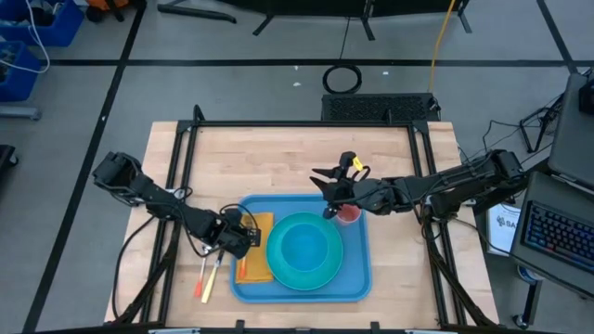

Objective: Set up tray
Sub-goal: Put the orange fork on top of the yellow napkin in the blue serving tray, then put the orange spoon on top of the yellow napkin in the blue serving tray

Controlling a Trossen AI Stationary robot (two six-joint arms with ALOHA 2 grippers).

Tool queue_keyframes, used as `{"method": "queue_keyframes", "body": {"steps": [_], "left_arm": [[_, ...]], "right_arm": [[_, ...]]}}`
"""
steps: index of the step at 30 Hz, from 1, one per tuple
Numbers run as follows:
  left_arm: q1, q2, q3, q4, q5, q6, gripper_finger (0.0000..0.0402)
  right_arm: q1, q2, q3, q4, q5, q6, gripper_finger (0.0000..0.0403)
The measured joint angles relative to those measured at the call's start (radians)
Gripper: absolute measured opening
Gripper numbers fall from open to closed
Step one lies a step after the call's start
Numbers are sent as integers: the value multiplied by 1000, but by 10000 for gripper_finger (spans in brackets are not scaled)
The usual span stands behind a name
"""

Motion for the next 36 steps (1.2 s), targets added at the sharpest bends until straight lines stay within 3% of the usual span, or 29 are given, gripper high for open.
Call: {"method": "queue_keyframes", "body": {"steps": [8, 19, 36], "left_arm": [[-16, 0, 0, -30, -59, -54, 18], [-28, 0, -1, -23, -79, -66, 83], [-93, -16, -1, -3, -157, -32, 88]], "right_arm": [[0, 0, 0, -15, -3, 9, 91], [0, 0, 0, -15, -3, 15, 91], [0, 0, 0, -15, -3, 15, 91]]}}
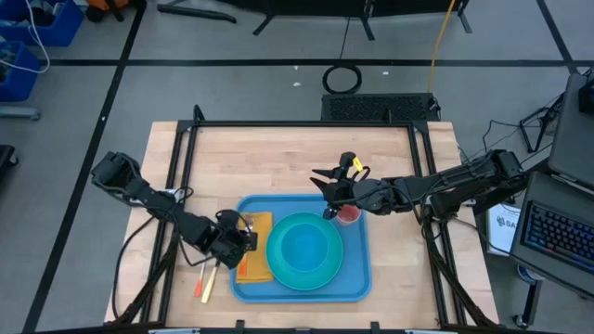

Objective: Set up tray
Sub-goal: Put the orange spoon on top of the yellow napkin in the blue serving tray

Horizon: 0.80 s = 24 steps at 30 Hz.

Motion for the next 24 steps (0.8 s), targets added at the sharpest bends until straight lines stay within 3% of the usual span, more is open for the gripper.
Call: {"method": "queue_keyframes", "body": {"steps": [4, 17, 22, 24], "left_arm": [[-15, 0, 0, 2, -53, 30, 88], [-163, -7, 1, 14, -422, 119, 88], [-213, -7, 1, 26, -484, 108, 88], [-232, -7, 1, 31, -522, 109, 88]], "right_arm": [[-1, 0, 0, 0, 0, 0, 91], [-1, 0, -1, 8, -74, 24, 91], [-1, 0, -1, 8, -78, 39, 91], [-1, 0, -1, 8, -132, 52, 91]]}}
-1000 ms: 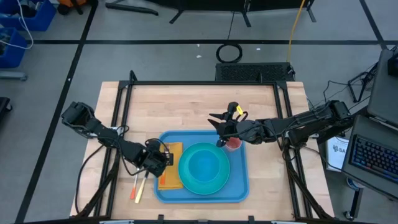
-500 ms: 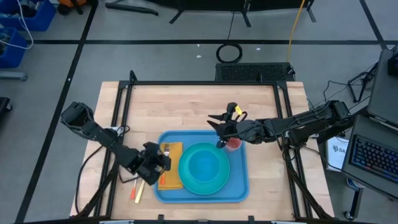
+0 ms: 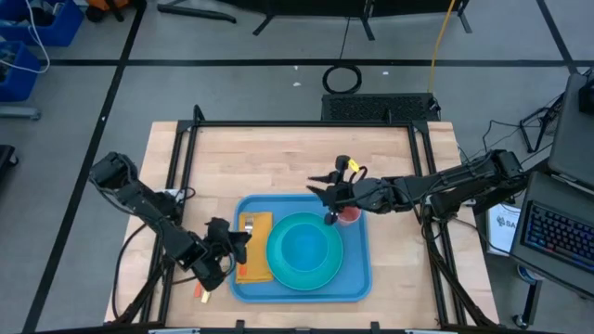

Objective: Set up tray
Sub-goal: Put the orange spoon on top of the yellow napkin in the blue serving tray

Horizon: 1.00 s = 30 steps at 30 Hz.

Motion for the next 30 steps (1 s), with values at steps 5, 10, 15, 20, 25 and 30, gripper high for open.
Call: {"method": "queue_keyframes", "body": {"steps": [5, 10, 15, 20, 25, 30], "left_arm": [[-49, 0, 0, 2, -100, -7, 88], [-80, 0, 0, 32, -130, 41, 88], [-120, 0, 0, 110, -187, 164, 88], [-162, 0, 1, 183, -210, 266, 88], [-180, 0, 1, 189, -169, 199, 88], [-169, 0, 1, 187, -31, 220, 88]], "right_arm": [[-15, 1, 0, 15, -178, 28, 91], [-42, 1, 0, 18, -298, 111, 91], [-81, 25, 0, 36, -472, 211, 91], [-98, 106, 0, 128, -595, 223, 91], [-98, 154, 0, 208, -593, 191, 91], [-99, 141, 0, 207, -592, 188, 91]]}}
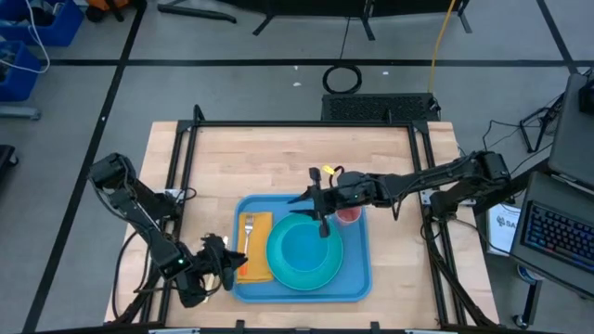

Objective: Set up tray
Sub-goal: Put the orange spoon on top of the yellow napkin in the blue serving tray

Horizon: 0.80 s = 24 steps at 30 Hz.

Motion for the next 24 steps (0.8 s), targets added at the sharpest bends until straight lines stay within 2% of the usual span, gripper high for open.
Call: {"method": "queue_keyframes", "body": {"steps": [7, 16, 24], "left_arm": [[67, 0, 0, -1, 258, -76, 88], [117, -2, 0, -75, 398, -310, 88], [112, -76, 0, -227, 472, -457, 88]], "right_arm": [[-12, -36, 0, 0, 3, -92, 91], [-82, -57, 0, -3, 4, -207, 91], [-146, -58, 0, 117, 0, -232, 91]]}}
